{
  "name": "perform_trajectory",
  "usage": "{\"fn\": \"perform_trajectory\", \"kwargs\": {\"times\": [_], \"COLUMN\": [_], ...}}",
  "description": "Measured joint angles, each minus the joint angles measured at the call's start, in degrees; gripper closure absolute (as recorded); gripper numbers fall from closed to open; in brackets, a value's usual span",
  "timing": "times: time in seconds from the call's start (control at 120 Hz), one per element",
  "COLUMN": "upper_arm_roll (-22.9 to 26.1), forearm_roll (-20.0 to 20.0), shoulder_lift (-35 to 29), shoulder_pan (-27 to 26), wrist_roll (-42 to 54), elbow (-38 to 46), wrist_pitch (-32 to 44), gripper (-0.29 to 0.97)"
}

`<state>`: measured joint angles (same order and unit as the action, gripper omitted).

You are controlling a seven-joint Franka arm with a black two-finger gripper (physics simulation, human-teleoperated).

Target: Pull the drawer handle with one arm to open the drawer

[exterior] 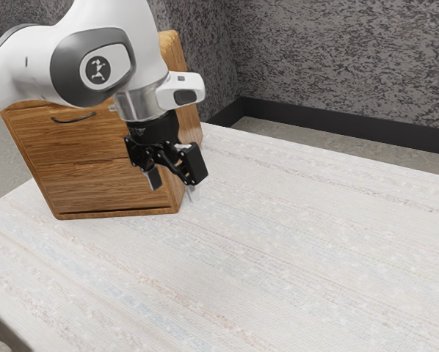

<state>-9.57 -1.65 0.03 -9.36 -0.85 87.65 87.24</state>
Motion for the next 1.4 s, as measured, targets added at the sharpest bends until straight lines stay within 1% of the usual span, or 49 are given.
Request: {"fn": "perform_trajectory", "kwargs": {"times": [0.25, 0.283, 0.317, 0.35, 0.417, 0.467, 0.542, 0.625, 0.742, 0.85, 0.975, 1.017, 1.133, 1.25, 1.4], "upper_arm_roll": [-0.54, -0.6, -0.24, -0.03, 0.08, -0.23, -1.7, -6.43, -10.5, -11.46, -11.72, -11.71, -11.37, -11.2, -11.06], "forearm_roll": [-0.56, -0.98, -1.2, -1.41, -1.67, -1.88, -1.9, -1.8, 2.62, 4.54, 4.97, 4.87, 5.07, 5.66, 5.96], "shoulder_lift": [-0.04, -0.85, -3.71, -6.05, -9.14, -10.83, -12.6, -12.92, -12.54, -12.33, -11.76, -11.43, -12.1, -13.08, -15.39], "shoulder_pan": [-0.32, -0.44, -0.29, 1.08, 7.07, 8.79, 9.83, 10.5, 11.0, 10.59, 10.83, 11.77, 13.67, 13.75, 13.52], "wrist_roll": [-0.39, -0.49, -1.09, -2.06, -5.06, -9.57, -19.9, -30.45, -43.02, -52.69, -61.78, -64.54, -71.47, -77.26, -83.2], "elbow": [0.0, -0.24, -2.23, -3.57, -4.67, -4.95, -5.07, -5.1, -4.96, -4.39, -3.86, -2.0, 6.35, 9.1, 14.62], "wrist_pitch": [-0.38, -0.5, -0.83, -1.18, -1.95, -2.67, -3.46, -4.01, -4.35, -3.13, -1.63, -0.16, 8.03, 14.88, 23.7], "gripper": [0.0, 0.0, 0.0, 0.0, 0.0, 0.0, 0.0, 0.0, 0.0, 0.0, 0.0, 0.0, 0.0, 0.0, 0.0]}}
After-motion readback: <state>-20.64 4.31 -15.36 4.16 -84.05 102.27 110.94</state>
